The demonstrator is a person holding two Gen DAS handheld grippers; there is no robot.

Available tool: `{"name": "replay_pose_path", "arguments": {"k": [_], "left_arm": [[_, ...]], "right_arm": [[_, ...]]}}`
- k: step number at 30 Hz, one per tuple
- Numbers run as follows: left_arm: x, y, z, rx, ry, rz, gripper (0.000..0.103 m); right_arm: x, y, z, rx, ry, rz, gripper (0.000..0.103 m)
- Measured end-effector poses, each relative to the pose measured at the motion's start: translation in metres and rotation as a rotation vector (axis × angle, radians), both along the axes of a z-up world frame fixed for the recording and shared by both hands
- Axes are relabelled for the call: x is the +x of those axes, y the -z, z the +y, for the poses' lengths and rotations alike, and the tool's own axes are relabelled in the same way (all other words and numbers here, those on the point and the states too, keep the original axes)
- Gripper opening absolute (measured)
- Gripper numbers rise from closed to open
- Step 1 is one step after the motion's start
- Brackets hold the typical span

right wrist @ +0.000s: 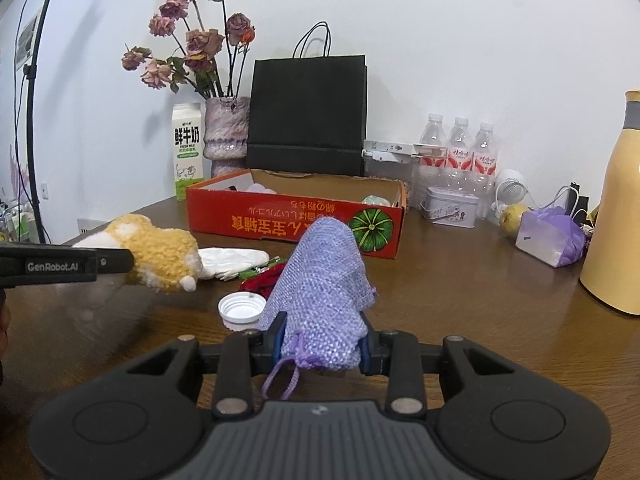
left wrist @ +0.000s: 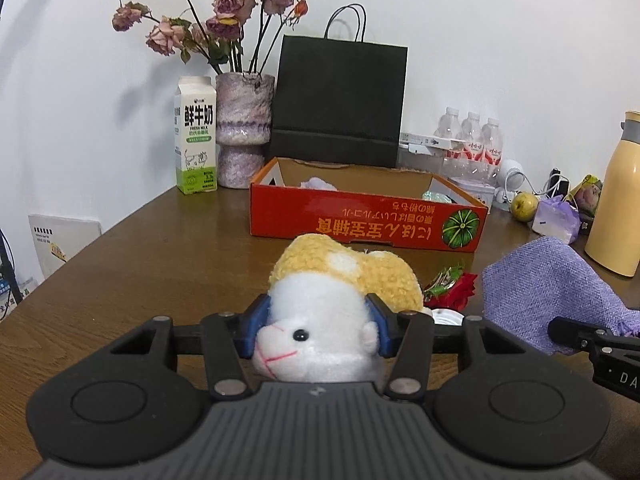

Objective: Organize objects
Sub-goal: 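Lift and carry the pouch with the right gripper while the left carries the plush toy to the box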

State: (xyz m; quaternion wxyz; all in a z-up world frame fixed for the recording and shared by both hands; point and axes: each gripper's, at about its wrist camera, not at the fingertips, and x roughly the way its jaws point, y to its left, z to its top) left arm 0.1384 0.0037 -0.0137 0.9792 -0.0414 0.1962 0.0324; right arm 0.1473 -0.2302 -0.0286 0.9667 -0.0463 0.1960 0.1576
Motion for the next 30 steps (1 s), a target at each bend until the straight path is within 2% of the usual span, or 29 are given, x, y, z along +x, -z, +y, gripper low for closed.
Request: {"name": "replay_pose_path", "arguments": {"k": [11,30], "left_arm": [[-0.004,-0.013,0.001,-0.004,-0.018,-0.049,0.052],[0.02,-0.05,-0.013,-0.007,-0.009,-0.101,0.052]], "right_arm": [[0.001,-0.005,0.001,0.031,0.002,-0.045,0.031],[0.025,-0.044,0.013,0.085,-0.021,-0.123,0.031]]}}
